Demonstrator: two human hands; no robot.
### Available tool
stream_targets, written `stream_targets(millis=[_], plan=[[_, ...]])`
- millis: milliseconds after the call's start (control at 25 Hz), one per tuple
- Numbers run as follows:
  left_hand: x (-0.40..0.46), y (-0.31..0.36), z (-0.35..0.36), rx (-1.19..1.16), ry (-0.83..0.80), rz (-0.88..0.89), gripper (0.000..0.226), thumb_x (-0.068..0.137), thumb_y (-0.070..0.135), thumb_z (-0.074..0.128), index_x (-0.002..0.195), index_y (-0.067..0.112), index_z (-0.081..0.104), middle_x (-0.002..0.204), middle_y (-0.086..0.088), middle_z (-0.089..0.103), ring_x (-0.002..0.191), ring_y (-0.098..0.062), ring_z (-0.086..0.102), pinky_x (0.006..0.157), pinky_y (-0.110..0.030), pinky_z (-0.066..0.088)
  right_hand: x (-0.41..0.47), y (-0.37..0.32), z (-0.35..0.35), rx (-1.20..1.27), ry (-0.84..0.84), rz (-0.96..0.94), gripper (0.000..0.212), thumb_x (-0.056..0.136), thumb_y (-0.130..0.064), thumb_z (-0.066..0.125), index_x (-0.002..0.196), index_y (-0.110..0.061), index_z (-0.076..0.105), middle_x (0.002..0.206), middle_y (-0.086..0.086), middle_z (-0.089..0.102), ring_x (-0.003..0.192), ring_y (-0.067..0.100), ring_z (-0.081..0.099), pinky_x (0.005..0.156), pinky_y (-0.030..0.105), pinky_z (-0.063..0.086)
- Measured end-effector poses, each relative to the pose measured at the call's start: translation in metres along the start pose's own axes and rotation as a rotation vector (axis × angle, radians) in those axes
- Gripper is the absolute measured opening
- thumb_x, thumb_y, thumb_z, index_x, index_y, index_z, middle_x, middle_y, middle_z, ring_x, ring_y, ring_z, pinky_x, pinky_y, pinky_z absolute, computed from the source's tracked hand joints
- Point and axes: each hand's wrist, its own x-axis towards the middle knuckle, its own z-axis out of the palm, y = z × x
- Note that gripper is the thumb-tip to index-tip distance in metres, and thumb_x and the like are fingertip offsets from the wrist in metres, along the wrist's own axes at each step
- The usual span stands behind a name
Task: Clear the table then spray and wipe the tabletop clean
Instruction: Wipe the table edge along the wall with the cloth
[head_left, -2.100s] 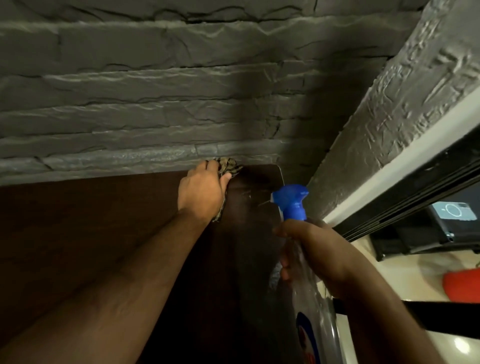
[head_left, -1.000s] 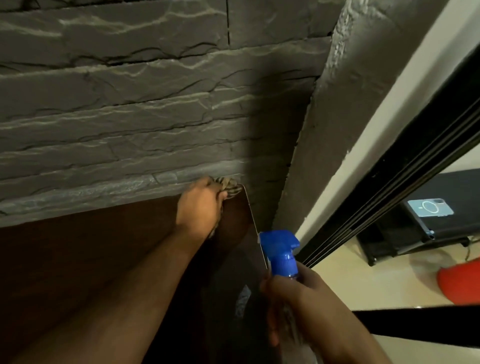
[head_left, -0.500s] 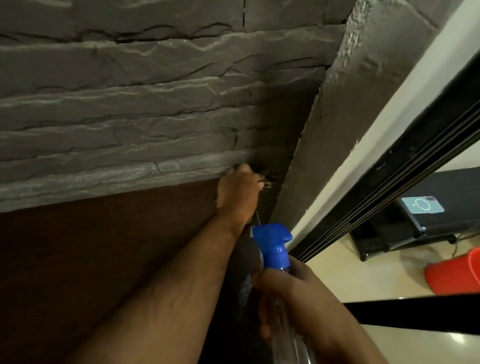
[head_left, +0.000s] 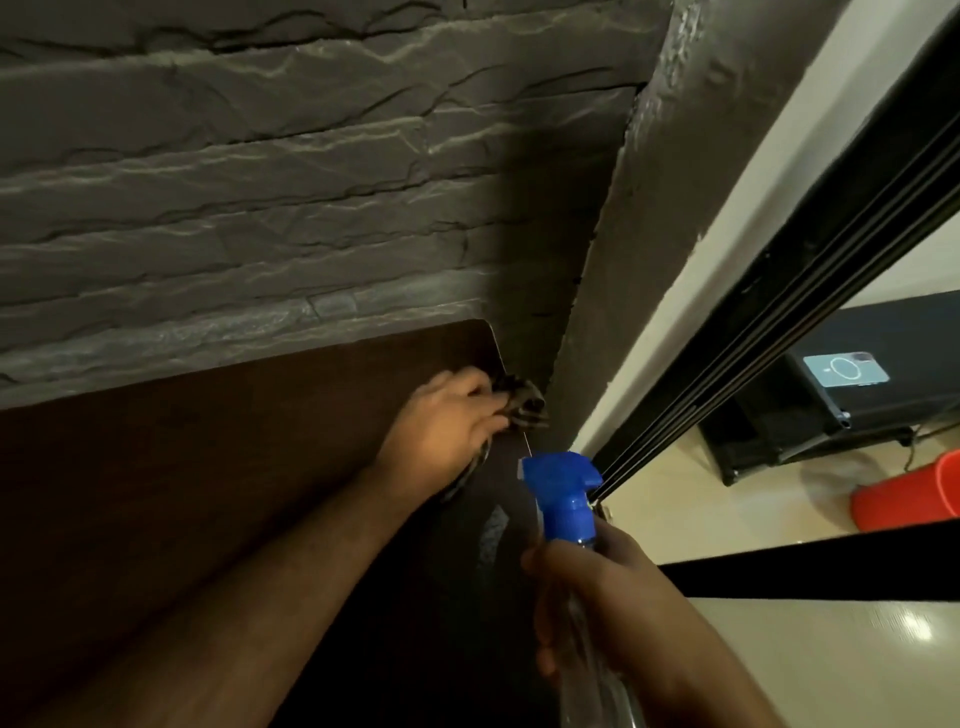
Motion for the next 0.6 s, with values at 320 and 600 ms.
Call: stream_targets(millis=[320, 600], plan=[[0.028, 0.003, -0.008, 0.002, 0.037, -0.181, 0.027, 0.093, 0.035, 0.052, 0.115, 0.025, 0.065, 0.111, 0.003, 0.056, 0.099, -0.015, 0.051, 0.081, -0.029, 0.042, -0.017, 0.027, 0.001, 0.033, 0.003, 0.104, 0.053, 0.079, -0.002, 0.067, 0.125, -0.016, 0.045, 0.064, 0.018, 0.059, 0.043, 0.025, 0.055, 0.046, 0.032, 0.048], [-0.003, 0.014, -0.012, -0.007, 0.020, -0.097, 0.028, 0.092, 0.033, 0.057, 0.117, 0.024, 0.066, 0.110, 0.005, 0.058, 0.097, -0.015, 0.052, 0.084, -0.033, 0.043, -0.036, 0.045, -0.001, 0.009, 0.025, 0.120, 0.044, 0.073, -0.010, 0.074, 0.109, -0.021, 0.050, 0.061, 0.013, 0.064, 0.049, 0.025, 0.058, 0.054, 0.035, 0.051]])
